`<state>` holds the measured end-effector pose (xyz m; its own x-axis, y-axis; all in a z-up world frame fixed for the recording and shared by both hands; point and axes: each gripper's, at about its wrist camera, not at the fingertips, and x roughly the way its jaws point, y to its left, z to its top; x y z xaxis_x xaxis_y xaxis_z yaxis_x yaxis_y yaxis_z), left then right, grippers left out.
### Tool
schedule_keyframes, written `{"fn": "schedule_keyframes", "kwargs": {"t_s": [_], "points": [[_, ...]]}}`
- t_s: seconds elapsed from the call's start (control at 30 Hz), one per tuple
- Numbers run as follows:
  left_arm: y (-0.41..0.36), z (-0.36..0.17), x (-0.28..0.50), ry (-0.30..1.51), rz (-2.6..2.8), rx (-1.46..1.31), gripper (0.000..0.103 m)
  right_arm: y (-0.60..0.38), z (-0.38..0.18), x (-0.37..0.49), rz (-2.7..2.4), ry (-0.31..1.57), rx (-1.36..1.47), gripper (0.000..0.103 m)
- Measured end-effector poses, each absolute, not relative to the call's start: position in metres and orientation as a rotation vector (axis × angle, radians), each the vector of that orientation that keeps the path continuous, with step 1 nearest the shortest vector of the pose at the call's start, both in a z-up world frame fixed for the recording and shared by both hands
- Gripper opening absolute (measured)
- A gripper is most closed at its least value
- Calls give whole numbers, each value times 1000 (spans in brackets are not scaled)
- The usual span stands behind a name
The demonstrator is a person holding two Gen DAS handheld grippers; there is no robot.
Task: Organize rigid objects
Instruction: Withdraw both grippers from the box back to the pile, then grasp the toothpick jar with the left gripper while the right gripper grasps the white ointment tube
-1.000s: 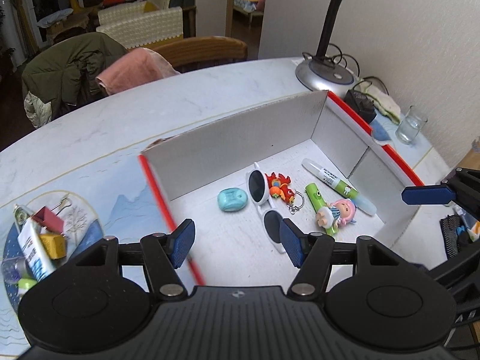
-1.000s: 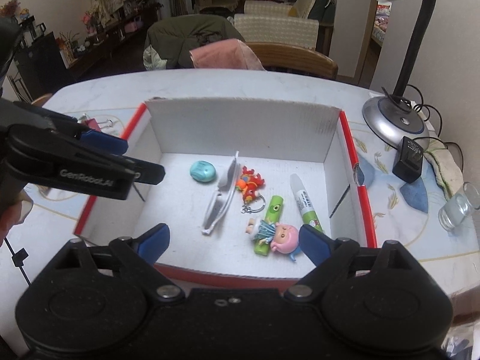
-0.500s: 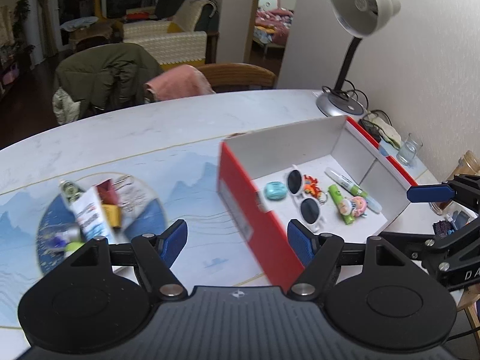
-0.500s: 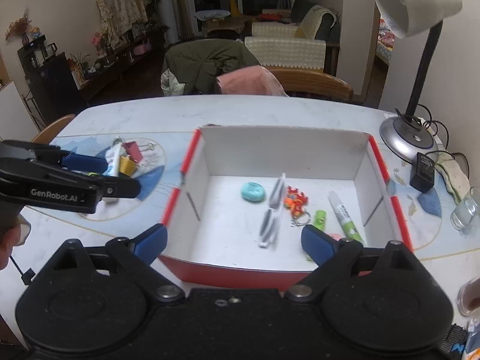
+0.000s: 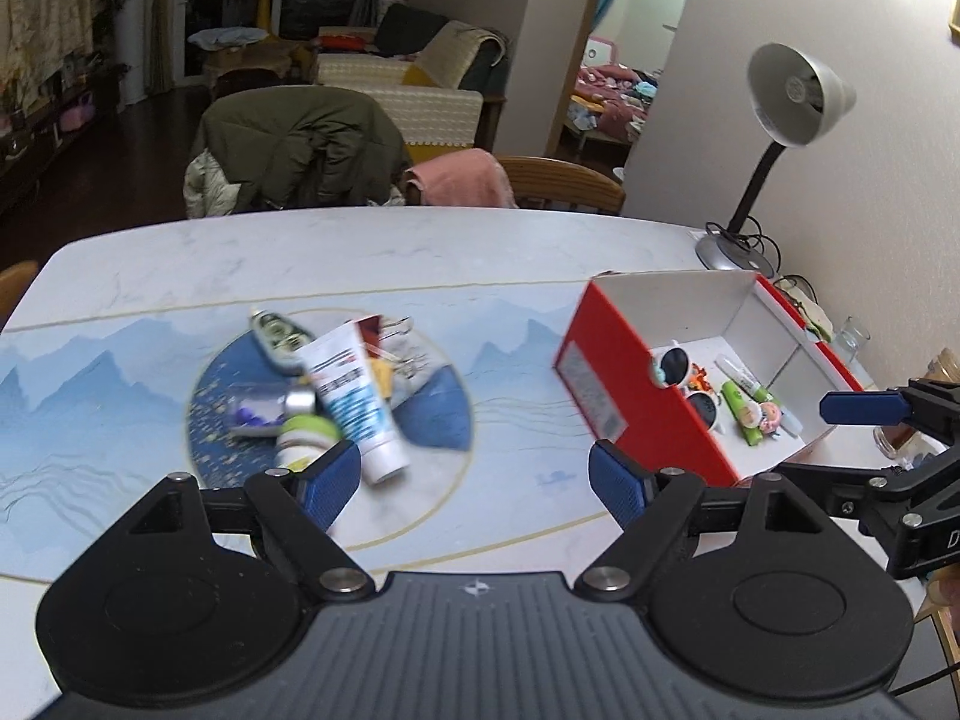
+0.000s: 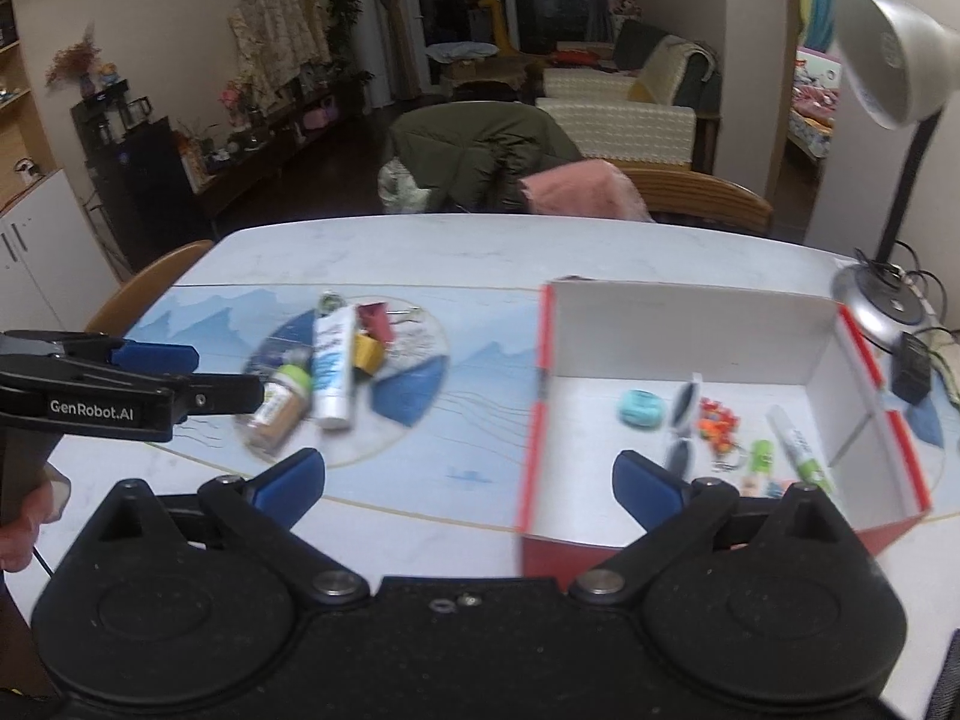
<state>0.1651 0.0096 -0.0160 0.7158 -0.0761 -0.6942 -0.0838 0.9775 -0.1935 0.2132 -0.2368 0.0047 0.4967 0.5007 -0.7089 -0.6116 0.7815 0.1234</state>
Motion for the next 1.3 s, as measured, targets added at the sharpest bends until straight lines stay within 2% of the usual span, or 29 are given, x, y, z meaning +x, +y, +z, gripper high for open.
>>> {"fn": "schedule_keyframes", "kwargs": {"t_s": [0.3, 0.37, 0.4, 0.9, 1.3], "points": [[54, -34, 144, 764, -11, -222, 90, -185, -10, 197, 731, 832, -163, 102], [62, -40, 143, 763, -6, -219, 101, -175, -13, 196, 731, 840, -163, 102], [66, -42, 143, 758, -7, -218, 103, -170, -14, 196, 731, 844, -163, 102], [98, -96, 163, 770, 69, -167, 103, -101, -44, 231, 697, 889, -177, 101], [91, -138, 191, 786, 49, -136, 103, -54, -90, 275, 672, 980, -273, 90]]}}
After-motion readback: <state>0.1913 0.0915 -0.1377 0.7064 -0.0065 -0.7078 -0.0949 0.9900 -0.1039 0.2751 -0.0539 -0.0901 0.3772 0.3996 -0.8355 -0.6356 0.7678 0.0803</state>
